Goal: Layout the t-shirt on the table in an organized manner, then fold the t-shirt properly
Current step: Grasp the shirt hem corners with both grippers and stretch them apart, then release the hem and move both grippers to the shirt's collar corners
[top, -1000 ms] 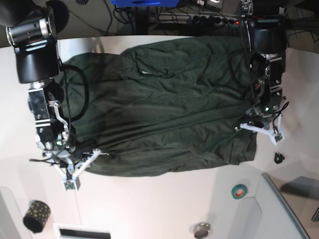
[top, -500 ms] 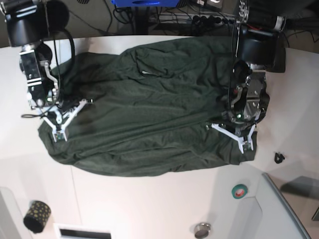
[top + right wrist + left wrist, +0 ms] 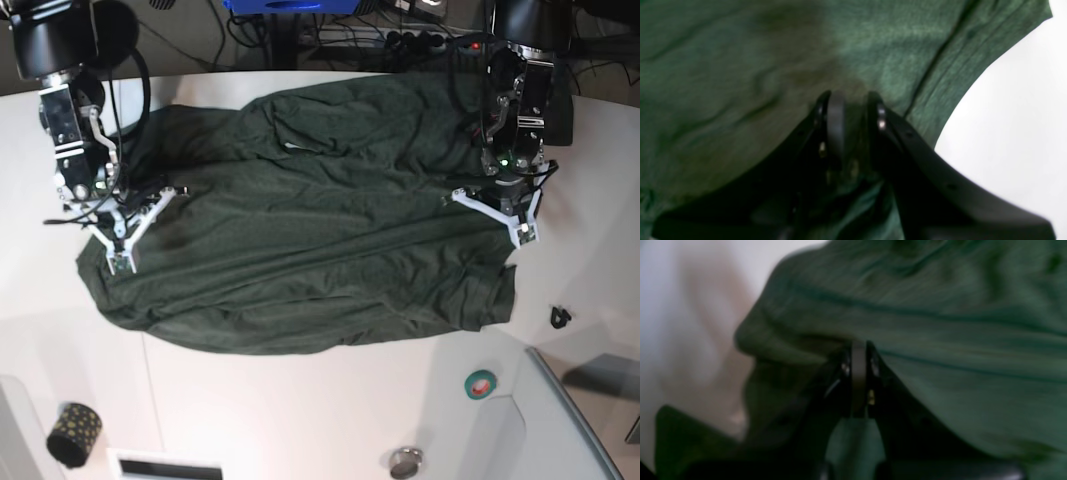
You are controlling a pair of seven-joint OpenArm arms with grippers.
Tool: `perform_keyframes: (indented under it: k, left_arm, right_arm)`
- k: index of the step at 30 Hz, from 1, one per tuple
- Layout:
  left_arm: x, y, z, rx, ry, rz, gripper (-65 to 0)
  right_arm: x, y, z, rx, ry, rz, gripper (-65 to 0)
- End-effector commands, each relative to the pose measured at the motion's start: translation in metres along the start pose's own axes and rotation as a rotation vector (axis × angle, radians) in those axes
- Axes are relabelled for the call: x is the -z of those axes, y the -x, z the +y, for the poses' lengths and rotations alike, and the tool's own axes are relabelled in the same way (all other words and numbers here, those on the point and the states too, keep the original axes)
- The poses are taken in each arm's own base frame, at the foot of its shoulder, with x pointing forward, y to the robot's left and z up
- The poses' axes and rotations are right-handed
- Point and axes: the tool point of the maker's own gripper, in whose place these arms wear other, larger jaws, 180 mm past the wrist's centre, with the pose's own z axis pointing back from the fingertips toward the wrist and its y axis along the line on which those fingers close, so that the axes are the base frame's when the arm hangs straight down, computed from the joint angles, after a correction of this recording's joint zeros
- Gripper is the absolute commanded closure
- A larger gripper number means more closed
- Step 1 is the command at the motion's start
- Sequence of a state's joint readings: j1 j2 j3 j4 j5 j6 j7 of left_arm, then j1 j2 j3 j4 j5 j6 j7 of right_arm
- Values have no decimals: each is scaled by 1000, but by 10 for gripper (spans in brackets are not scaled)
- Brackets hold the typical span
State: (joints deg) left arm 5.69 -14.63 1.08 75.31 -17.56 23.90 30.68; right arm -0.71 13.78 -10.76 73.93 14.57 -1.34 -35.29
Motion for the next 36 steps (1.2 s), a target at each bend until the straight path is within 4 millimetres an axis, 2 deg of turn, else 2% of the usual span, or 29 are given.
perform_keyframes:
  k: [1, 4, 6, 9, 12, 17, 22, 25, 27, 28, 30, 32, 33, 34, 36]
  left_arm:
    - [3, -19, 5, 5, -15, -46, 0]
    - [13, -18, 4, -5, -27, -23, 0]
    - [19, -25, 1, -13, -33, -20, 0]
    - [28, -43, -4, -22, -43, -31, 0]
    - [31, -71, -27, 90, -44, -123, 0]
    - [46, -92, -66, 190, -44, -199, 0]
    - [59, -117, -81, 199, -51, -243, 0]
    - [61, -138, -81, 198, -62, -284, 0]
    - [59, -159, -80, 182, -67, -317, 0]
    - [58, -166, -80, 175, -68, -328, 0]
    - [55, -189, -72, 155, -81, -358, 0]
    - [50, -204, -73, 143, -79, -387, 0]
    - [46, -211, -74, 135, -73, -400, 0]
    - [41, -211, -76, 124, -62, -396, 0]
    - [30, -208, -82, 104, -34, -383, 0]
  right_arm:
    - [3, -12, -8, 2, 18, -42, -111]
    - [19, -5, -22, 15, 48, -41, -111]
    - [31, 2, -34, 28, 71, -10, -111]
    - [42, 4, -46, 43, 96, 0, -111]
    - [48, -8, -56, 53, 115, -12, -111]
    - [55, -29, -69, 74, 140, -20, -111]
    - [57, -51, -82, 83, 163, -82, -111]
    - [55, -59, -100, 91, 195, -86, -111]
    - [53, -67, -105, 91, 202, -99, -111]
    - [51, -70, -113, 89, 216, -105, -111]
    - [47, -76, -120, 87, 225, -115, -111]
    - [41, -86, -115, 75, 214, -150, -111]
    - [34, -82, -117, 58, 216, -153, -111]
    - [23, -86, -118, 36, 215, -179, -111]
    - [6, -89, -101, -9, 184, -240, -111]
